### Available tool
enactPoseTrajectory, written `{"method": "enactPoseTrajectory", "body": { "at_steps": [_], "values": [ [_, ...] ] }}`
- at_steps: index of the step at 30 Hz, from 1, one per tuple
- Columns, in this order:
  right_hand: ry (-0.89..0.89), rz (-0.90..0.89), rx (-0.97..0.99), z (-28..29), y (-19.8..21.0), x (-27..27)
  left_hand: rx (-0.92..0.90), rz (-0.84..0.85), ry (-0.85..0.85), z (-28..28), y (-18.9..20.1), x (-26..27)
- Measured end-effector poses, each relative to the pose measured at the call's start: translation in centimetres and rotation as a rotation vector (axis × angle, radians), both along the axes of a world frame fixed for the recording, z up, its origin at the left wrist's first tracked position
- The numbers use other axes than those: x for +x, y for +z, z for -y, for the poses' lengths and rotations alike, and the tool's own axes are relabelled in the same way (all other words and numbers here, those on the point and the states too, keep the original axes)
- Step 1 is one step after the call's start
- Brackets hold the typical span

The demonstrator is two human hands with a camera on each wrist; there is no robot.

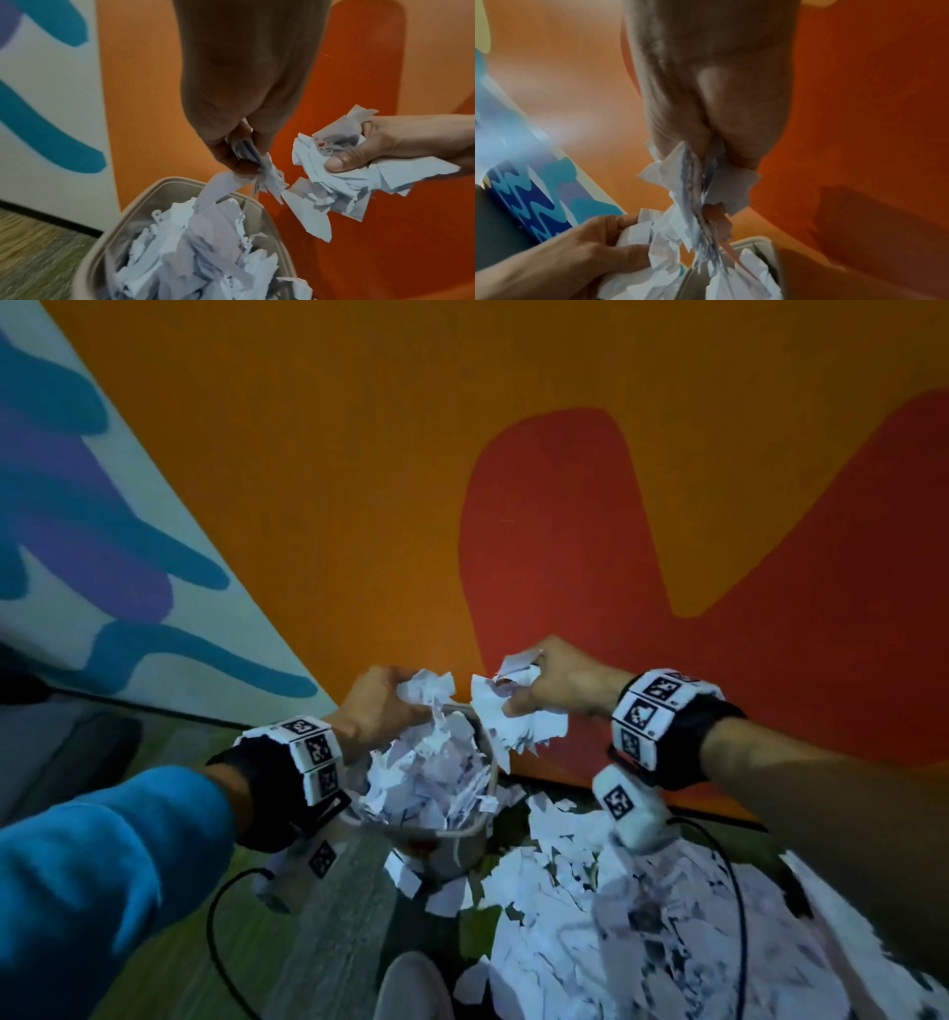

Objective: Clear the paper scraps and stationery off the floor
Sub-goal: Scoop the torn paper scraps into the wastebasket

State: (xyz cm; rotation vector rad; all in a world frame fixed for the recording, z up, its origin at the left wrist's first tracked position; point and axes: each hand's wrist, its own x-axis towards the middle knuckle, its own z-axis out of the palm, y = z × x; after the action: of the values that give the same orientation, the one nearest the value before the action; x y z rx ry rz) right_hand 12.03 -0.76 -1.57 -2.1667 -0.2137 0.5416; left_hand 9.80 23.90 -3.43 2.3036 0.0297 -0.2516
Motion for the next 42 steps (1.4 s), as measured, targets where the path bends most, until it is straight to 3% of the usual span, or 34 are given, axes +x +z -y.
{"method": "enactPoseTrajectory", "body": {
  "at_steps": [6, 10, 13, 19, 23, 25, 27, 30, 33, 38, 42],
  "values": [
    [-0.109, -0.038, -0.009, -6.4, -3.6, 1.1, -0.176, -0.107, 0.161, -3.5, -2.7, -0.4],
    [-0.209, -0.091, 0.040, -9.1, -7.1, 0.4, -0.205, -0.291, 0.098, -3.9, -4.1, -0.9],
    [-0.156, -0.162, -0.026, -10.2, -8.3, -0.1, -0.200, -0.352, 0.067, -4.5, -4.4, -0.9],
    [-0.081, -0.286, -0.107, -9.6, -6.9, 0.3, -0.227, -0.383, 0.026, -5.0, -3.1, -1.0],
    [-0.109, -0.367, 0.064, -8.6, -5.4, 0.9, -0.258, -0.371, 0.036, -5.2, -2.7, -0.7],
    [-0.077, -0.332, 0.061, -7.9, -4.7, 0.8, -0.234, -0.330, 0.025, -5.6, -3.0, -0.4],
    [0.004, -0.199, -0.061, -7.1, -4.4, 0.7, -0.159, -0.273, -0.030, -5.8, -3.3, -0.3],
    [0.191, 0.063, -0.377, -6.7, -4.8, 0.2, 0.111, -0.122, -0.254, -5.9, -4.3, -0.3],
    [0.395, 0.131, -0.549, -7.5, -6.7, -0.2, 0.314, -0.119, -0.492, -5.2, -6.6, -0.4],
    [0.615, 0.167, -0.876, -9.3, -10.4, 0.4, 0.469, -0.250, -0.554, -4.0, -10.9, 0.7],
    [0.677, 0.147, -0.979, -10.7, -12.5, 0.5, 0.450, -0.317, -0.519, -3.1, -13.2, 1.6]
  ]
}}
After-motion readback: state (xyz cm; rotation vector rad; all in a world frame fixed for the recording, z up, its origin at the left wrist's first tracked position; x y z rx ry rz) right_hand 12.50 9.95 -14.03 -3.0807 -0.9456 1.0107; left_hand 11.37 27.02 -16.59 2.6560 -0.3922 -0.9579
